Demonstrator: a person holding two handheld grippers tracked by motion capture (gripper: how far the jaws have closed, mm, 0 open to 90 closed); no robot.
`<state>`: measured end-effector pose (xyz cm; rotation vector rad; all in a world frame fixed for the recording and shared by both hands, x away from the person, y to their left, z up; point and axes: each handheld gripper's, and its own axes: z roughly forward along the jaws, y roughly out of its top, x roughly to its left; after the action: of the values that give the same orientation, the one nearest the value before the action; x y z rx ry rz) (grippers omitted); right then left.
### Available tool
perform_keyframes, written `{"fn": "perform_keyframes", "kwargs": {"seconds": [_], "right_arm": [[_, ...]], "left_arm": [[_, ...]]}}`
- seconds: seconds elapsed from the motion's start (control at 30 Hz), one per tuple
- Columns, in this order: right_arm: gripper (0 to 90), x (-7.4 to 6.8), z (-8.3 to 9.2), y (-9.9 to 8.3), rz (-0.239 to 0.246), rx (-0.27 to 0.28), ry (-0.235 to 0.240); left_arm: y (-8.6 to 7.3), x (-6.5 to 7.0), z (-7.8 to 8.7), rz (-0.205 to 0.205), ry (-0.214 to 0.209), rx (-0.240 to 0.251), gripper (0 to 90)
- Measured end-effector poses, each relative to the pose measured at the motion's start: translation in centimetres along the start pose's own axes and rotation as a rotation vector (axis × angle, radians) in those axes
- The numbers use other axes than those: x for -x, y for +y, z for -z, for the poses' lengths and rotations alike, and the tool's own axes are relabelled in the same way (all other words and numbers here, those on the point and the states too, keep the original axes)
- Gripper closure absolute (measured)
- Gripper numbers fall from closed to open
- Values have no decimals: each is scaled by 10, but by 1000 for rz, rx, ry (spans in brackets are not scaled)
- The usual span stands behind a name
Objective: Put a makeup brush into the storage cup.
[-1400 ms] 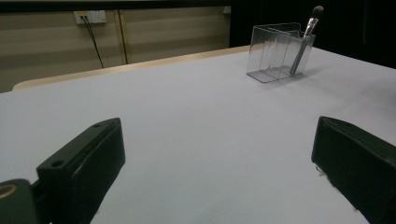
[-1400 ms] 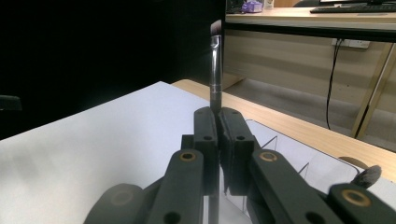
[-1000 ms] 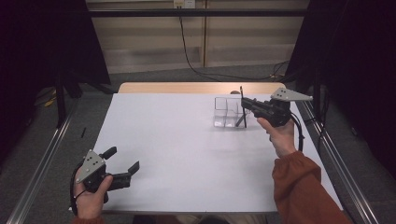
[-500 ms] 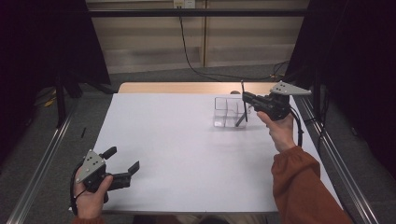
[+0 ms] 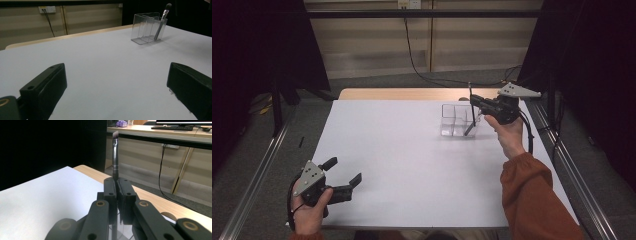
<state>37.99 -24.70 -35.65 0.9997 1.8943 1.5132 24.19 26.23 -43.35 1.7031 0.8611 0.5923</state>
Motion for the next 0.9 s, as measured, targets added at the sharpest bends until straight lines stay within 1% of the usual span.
{"fn": "perform_keyframes", "kwargs": {"seconds": [0.43,0.57,0.73,0.87,0.9], "right_arm": [[856,7,-11,2,-2,-9,-16],[856,10,-14,2,-12,-5,-19],[857,13,-20,0,-16,-13,-34],[856,15,-24,0,-19,-1,-35],[856,15,-25,0,-15,-1,-49]], "left_arm": [[0,-1,0,-1,0,-1,27],[0,-1,0,-1,-1,-3,28],[0,-1,0,0,-1,-1,28],[0,-1,-1,6,2,-5,30],[0,-1,-1,3,-1,-6,30]]}}
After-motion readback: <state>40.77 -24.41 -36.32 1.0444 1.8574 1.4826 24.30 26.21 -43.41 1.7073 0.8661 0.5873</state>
